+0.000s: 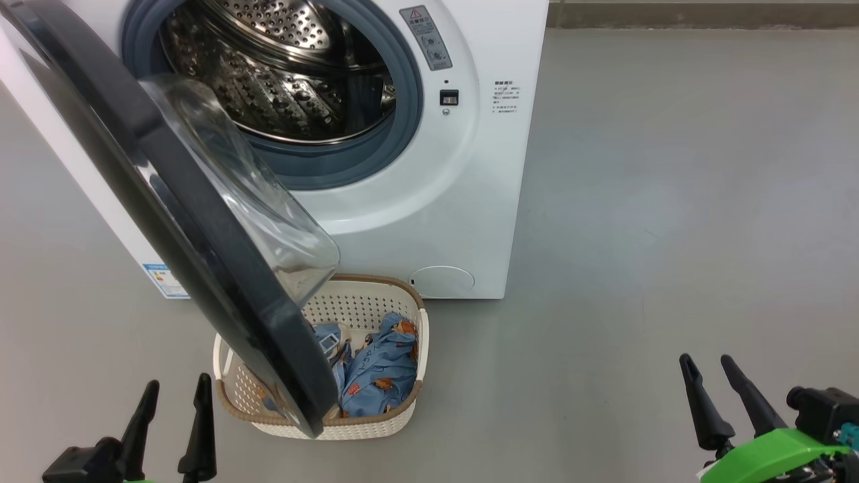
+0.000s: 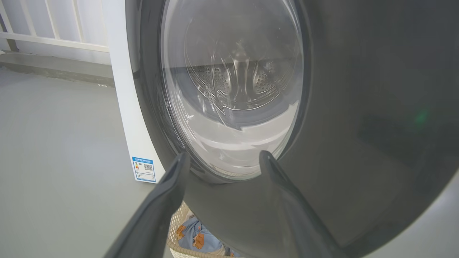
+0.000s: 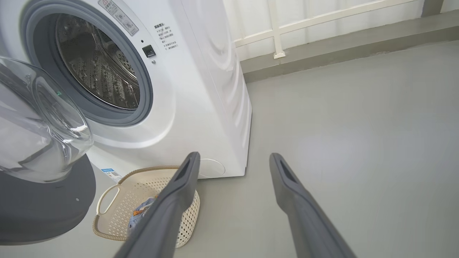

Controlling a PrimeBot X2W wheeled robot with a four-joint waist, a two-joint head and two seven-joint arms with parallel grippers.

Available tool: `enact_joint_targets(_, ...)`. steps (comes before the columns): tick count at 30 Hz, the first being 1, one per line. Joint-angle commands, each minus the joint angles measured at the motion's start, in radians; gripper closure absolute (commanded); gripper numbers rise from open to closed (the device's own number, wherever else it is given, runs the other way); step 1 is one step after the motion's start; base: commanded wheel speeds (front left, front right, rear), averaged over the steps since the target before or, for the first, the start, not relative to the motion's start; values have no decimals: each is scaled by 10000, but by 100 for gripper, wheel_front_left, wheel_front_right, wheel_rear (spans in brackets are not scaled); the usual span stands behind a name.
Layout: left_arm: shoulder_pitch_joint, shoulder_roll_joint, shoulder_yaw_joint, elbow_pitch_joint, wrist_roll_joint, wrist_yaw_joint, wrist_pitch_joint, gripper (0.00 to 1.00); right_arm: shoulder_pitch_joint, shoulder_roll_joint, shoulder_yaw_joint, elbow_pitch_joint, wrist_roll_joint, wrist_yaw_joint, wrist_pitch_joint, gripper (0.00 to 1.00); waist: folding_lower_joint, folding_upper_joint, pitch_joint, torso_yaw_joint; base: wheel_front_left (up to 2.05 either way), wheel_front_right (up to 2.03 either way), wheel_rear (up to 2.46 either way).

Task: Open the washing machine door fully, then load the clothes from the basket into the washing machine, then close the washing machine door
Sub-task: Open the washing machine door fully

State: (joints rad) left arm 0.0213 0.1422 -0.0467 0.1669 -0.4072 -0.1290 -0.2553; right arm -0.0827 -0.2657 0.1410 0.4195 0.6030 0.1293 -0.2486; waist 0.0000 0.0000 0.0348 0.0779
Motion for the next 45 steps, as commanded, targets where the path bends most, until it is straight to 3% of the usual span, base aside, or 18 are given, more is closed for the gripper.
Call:
enact_joint_targets(1, -226, 172, 414, -255, 60, -17, -65, 0, 92, -61, 88, -136, -236, 14, -131, 0, 0, 0, 33, 1, 0, 0, 0)
enact_joint_targets(16, -264, 119, 438, -262, 111, -17, -65, 0, 116, 128, -66, -226, -444, 14, -131, 0, 0, 0, 53, -23, 0, 0, 0)
enact_joint_targets(18, -273, 93, 446, -246, 112, -17, -65, 67, 116, 132, -68, -245, -453, 14, -131, 0, 0, 0, 50, -1, 0, 0, 0)
enact_joint_targets(19, -286, 50, 483, -246, 74, -17, -65, 96, 116, 133, -71, -256, -454, 14, -131, 0, 0, 0, 52, 12, 0, 0, 0)
enact_joint_targets(20, -308, 18, 512, -254, 36, -17, -65, 100, 115, 131, -73, -265, -455, 14, -131, 0, 0, 0, 55, 27, 0, 0, 0)
enact_joint_targets(28, -690, -44, 1002, -993, -211, -17, -65, 100, 155, 125, -114, -326, -479, 14, -131, 0, 0, 0, 33, 173, 0, 0, 0)
enact_joint_targets(37, -1190, -73, 1549, -3266, -22, -17, -65, 100, 243, 132, -151, -407, -515, 14, -131, 0, 0, 0, -56, 306, 0, 0, 0)
enact_joint_targets(45, -1588, -98, 173, -5455, 547, -17, 201, 100, 304, 146, -185, -434, -502, 14, -132, 0, 0, 0, -78, 382, 0, 0, 0)
